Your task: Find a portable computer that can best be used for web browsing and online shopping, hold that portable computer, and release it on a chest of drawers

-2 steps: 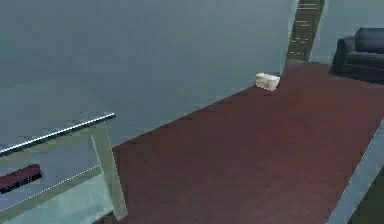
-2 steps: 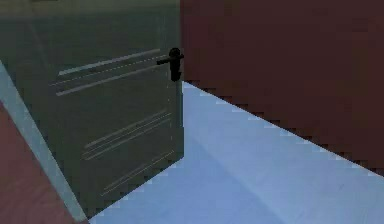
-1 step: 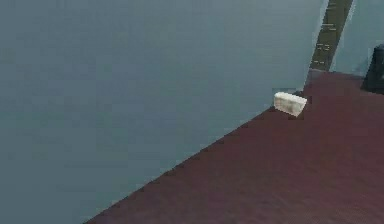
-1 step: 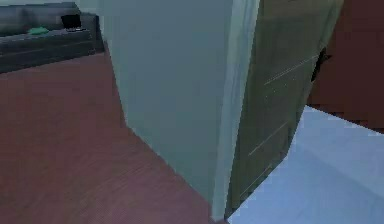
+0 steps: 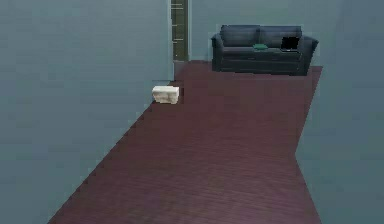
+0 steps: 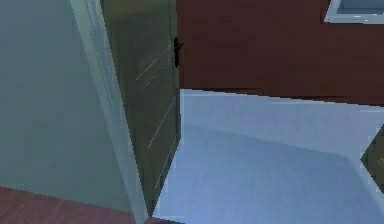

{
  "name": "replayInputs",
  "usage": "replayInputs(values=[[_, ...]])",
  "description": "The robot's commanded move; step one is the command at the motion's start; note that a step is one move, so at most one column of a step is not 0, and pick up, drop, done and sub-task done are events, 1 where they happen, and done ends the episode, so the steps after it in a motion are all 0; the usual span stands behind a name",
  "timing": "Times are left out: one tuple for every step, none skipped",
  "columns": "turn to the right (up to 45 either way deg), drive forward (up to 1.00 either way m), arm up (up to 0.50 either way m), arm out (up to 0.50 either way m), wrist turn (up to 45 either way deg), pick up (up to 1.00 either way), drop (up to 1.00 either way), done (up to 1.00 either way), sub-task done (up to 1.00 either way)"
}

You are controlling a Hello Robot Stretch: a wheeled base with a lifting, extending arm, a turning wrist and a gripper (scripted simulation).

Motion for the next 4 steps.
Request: replayInputs(values=[[0.0, 0.05, 0.0, 0.0, 0.0, 0.0, 0.0, 0.0, 0.0], [18.0, 0.0, 0.0, 0.0, 0.0, 0.0, 0.0, 0.0, 0.0], [0.0, 1.0, 0.0, 0.0, 0.0, 0.0, 0.0, 0.0, 0.0], [3.0, 0.0, 0.0, 0.0, 0.0, 0.0, 0.0, 0.0, 0.0]])
